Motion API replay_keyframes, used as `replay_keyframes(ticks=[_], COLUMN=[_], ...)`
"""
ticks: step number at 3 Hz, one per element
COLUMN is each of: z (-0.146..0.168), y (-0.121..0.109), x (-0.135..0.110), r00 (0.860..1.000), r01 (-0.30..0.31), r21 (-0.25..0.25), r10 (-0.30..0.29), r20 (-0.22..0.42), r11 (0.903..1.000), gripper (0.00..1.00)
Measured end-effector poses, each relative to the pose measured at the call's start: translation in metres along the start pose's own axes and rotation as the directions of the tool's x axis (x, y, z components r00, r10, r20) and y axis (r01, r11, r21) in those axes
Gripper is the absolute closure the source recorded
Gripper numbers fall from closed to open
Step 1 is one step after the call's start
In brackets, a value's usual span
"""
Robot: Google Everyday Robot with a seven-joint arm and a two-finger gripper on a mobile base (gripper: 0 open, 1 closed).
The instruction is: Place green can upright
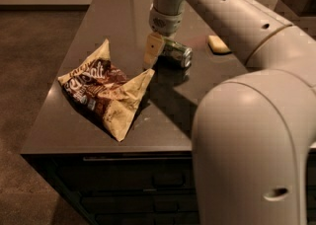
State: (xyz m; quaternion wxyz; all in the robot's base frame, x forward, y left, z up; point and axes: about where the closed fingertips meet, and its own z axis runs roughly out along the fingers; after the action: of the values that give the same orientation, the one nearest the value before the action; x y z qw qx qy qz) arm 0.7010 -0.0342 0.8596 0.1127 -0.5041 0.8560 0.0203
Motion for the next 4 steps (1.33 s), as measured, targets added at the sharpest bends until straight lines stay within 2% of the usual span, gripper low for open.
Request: replay_keyframes(ticks=[1,2,3,4], z=[0.011,0.009,-0.008,-0.040], y=[-0.007,-0.015,-0.014,-0.005], x=[-0.005,-0.006,-0.012,-0.022], r00=[0.999,0.997,0.998,0.997], r01=[0.003,0.007,0.028,0.065], r21=[0.004,0.019,0.023,0.004], r10=[-0.003,-0.005,-0.027,-0.066], r20=[-0.049,-0.071,-0.049,0.043], r11=[1.0000,0.9998,0.9993,0.9978], gripper=[0.25,0.49,0.72,0.95])
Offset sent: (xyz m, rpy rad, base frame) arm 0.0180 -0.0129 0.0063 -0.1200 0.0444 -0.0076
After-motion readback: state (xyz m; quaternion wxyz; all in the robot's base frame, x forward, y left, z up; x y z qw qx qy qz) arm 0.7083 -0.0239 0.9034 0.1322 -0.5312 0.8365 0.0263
